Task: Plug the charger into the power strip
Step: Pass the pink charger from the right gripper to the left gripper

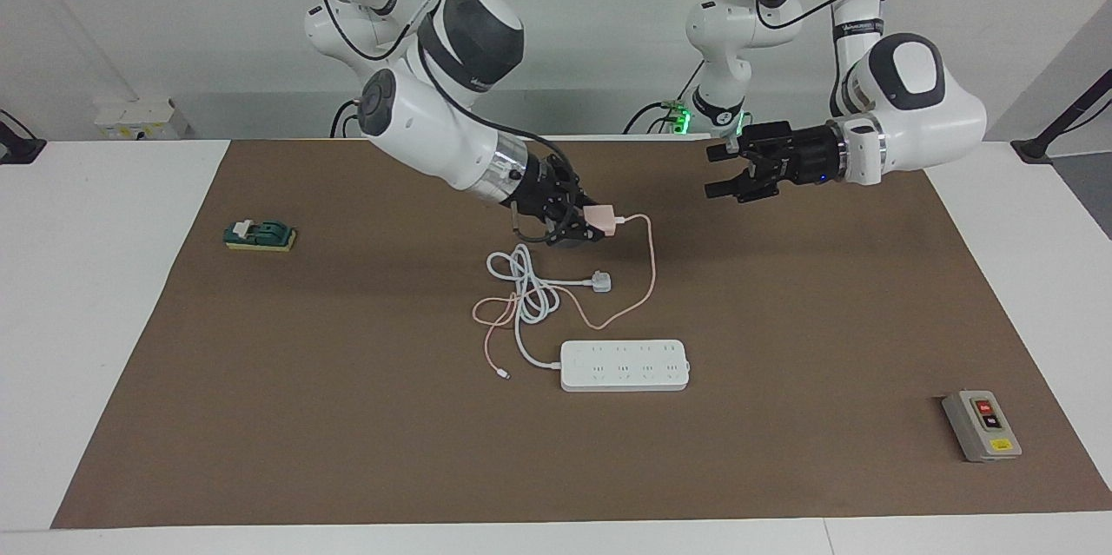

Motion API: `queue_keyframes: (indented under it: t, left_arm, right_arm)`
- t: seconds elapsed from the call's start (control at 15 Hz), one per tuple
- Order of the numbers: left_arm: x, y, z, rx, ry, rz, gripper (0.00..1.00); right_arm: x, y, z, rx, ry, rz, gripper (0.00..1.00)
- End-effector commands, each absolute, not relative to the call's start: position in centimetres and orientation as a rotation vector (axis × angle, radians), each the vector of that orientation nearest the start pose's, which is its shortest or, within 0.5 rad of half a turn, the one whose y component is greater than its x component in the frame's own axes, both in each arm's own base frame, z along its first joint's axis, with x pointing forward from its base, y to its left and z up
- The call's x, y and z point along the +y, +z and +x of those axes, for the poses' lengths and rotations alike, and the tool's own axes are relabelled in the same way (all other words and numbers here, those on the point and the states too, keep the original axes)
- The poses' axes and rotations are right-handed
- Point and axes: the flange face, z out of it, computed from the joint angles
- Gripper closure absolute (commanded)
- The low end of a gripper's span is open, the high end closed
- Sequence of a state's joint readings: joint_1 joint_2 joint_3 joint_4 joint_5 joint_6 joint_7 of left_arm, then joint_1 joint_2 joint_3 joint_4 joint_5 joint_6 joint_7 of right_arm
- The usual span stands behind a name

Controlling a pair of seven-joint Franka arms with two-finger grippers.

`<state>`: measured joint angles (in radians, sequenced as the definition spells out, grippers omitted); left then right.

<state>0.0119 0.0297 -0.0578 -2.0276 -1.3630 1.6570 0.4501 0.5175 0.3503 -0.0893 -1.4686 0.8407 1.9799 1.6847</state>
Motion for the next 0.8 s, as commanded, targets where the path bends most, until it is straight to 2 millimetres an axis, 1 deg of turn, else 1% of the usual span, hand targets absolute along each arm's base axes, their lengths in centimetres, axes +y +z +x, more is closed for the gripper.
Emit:
queue_keyframes:
  t: [0.0,0.07,0.13,0.2,0.27,0.4,0.53,0.6,0.73]
  left_arm:
    - [-13.0,45.2,54.2,-0.077,-0.016,1.753,0.0]
    - [-13.3,44.4,54.2,-0.093,-0.013,1.739,0.0]
    - [-13.6,43.1,54.3,-0.11,-0.002,1.713,0.0]
    - [-14.6,41.9,54.1,-0.154,0.007,1.685,0.0]
    - [-15.3,41.5,53.9,-0.173,0.013,1.669,0.0]
    - [-16.3,41.5,53.9,-0.153,0.018,1.632,0.0]
    - [-17.7,41.0,53.6,-0.124,0.005,1.582,0.0]
    - [-18.0,40.3,53.6,-0.113,-0.01,1.569,0.0]
    - [-18.5,40.2,53.4,-0.119,-0.032,1.539,0.0]
  right_arm:
    - [35.0,51.2,59.6,1.773,0.793,-1.783,1.0]
    - [35.8,51.2,59.1,1.78,0.8,-1.779,1.0]
    - [36.4,51.3,58.8,1.784,0.803,-1.775,1.0]
    - [37.0,51.4,58.6,1.79,0.795,-1.763,1.0]
    - [37.8,51.4,58.3,1.792,0.792,-1.757,1.0]
    - [38.3,51.5,58.0,1.805,0.798,-1.749,1.0]
    - [38.4,51.5,57.9,1.809,0.802,-1.745,1.0]
    - [38.6,51.5,57.8,1.803,0.803,-1.748,1.0]
    - [38.5,51.5,57.9,1.804,0.802,-1.746,1.0]
